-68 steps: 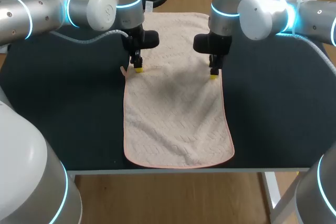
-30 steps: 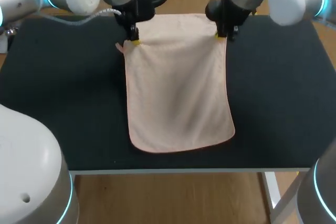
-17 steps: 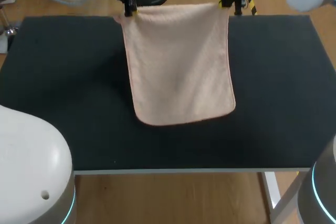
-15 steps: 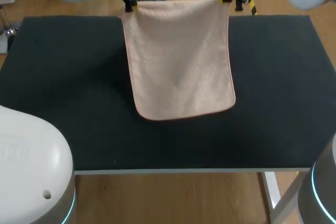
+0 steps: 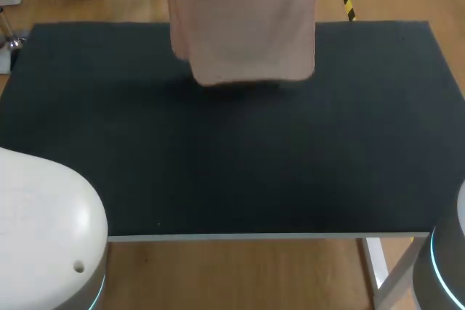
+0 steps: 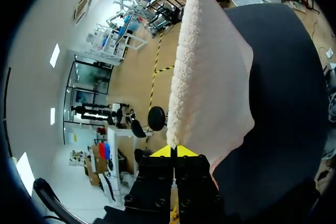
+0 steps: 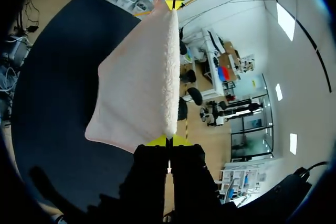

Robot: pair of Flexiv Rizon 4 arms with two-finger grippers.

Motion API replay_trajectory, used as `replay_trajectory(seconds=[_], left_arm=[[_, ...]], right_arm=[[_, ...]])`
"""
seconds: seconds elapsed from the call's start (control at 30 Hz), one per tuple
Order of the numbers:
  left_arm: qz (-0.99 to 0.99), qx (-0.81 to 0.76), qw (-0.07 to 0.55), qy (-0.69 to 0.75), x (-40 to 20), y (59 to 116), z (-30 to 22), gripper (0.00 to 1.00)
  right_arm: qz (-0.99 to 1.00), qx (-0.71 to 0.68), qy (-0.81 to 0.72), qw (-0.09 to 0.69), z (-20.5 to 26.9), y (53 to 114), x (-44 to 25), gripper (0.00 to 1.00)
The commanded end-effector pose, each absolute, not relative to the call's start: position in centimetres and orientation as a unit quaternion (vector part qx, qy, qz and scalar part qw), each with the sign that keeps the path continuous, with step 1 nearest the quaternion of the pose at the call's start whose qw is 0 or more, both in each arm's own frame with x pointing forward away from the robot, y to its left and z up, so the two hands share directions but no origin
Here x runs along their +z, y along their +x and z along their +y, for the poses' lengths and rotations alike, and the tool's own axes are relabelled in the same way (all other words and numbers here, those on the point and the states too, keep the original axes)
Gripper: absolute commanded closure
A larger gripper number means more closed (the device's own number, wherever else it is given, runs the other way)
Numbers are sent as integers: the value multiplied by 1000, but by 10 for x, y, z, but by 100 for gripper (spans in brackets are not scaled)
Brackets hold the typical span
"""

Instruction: Fold the towel

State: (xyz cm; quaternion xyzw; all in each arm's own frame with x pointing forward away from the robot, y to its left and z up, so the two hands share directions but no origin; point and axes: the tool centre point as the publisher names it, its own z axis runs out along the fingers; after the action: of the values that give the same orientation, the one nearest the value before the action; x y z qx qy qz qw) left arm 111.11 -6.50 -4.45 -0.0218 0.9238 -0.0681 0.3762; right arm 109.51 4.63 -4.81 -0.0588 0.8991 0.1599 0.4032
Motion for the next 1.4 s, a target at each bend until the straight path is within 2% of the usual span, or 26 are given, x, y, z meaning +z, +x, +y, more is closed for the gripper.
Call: replay_trajectory(seconds=[0.03, 0.27, 0.47, 0.73, 0.93, 1.4], left_arm=[[922, -54, 384, -19, -13, 1114, -70, 100], [918, -50, 394, 8, 0, 1126, -80, 100], [931, -58, 359, 21, -39, 1114, -86, 100], [955, -79, 285, 9, -106, 1060, -87, 100], [964, -97, 247, -4, -134, 1017, -86, 100], [967, -126, 220, 3, -154, 937, -91, 100]], right_arm=[[888, 159, -50, 428, 50, 1104, -30, 100], [874, 160, -35, 457, 49, 1111, -17, 100], [891, 153, -33, 425, 47, 1099, -54, 100], [924, 144, -40, 351, 39, 1052, -107, 100], [938, 143, -43, 312, 39, 1012, -135, 100], [949, 139, -64, 274, 45, 929, -157, 100]])
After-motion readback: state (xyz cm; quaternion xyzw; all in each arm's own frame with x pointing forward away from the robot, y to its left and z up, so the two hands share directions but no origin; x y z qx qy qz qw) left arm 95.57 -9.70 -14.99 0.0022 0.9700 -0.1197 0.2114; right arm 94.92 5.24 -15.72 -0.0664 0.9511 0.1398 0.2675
